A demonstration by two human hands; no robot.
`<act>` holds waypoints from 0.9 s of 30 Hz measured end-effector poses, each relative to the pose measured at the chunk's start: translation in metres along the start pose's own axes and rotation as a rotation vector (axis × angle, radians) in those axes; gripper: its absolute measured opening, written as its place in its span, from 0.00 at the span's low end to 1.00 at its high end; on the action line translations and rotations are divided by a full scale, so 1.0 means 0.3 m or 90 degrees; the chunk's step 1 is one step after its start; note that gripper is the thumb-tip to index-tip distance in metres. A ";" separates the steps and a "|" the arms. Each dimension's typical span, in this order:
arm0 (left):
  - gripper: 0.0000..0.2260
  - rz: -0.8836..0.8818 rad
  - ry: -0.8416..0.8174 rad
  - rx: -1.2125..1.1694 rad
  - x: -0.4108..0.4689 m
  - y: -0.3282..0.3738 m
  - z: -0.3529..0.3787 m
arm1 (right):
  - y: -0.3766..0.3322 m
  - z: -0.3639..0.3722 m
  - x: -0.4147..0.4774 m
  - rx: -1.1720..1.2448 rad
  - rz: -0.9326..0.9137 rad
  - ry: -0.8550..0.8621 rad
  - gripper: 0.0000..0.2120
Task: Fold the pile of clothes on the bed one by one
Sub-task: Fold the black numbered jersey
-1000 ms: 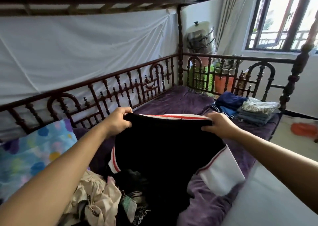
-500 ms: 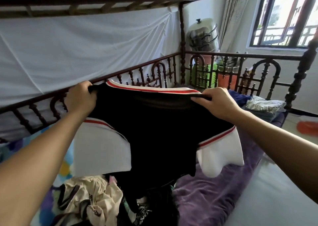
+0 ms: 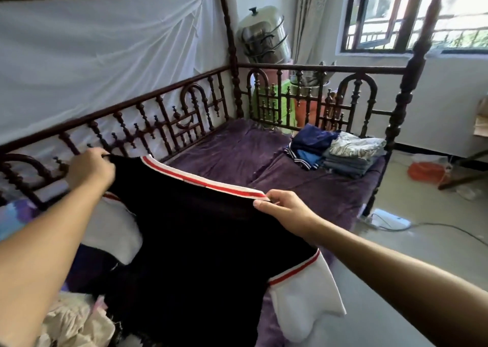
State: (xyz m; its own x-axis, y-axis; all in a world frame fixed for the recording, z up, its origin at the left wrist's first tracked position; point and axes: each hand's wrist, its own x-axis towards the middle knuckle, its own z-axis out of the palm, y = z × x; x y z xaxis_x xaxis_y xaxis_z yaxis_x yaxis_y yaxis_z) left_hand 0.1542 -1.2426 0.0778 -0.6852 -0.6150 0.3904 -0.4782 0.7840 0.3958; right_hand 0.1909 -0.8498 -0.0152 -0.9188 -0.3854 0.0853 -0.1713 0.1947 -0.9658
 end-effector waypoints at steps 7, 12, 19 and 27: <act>0.12 -0.020 -0.076 0.029 -0.058 0.294 0.339 | 0.307 -0.178 0.039 -0.120 0.072 0.052 0.10; 0.12 0.003 -0.120 0.038 -0.023 0.499 0.606 | 0.481 -0.383 0.173 -0.214 0.128 0.090 0.07; 0.11 0.014 -0.185 0.031 0.097 0.852 1.079 | 0.743 -0.738 0.474 -0.282 0.222 0.104 0.06; 0.12 0.018 -0.290 -0.070 0.171 1.267 1.476 | 1.002 -1.162 0.824 -0.360 0.347 0.138 0.09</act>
State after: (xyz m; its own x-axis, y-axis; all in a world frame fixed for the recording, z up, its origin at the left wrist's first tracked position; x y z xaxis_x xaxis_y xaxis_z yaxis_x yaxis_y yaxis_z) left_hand -0.3058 -0.9388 -0.1199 -0.8801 -0.4748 0.0066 -0.4123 0.7710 0.4855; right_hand -0.2118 -0.5720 -0.1990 -0.9633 0.0671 -0.2598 0.2197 0.7530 -0.6202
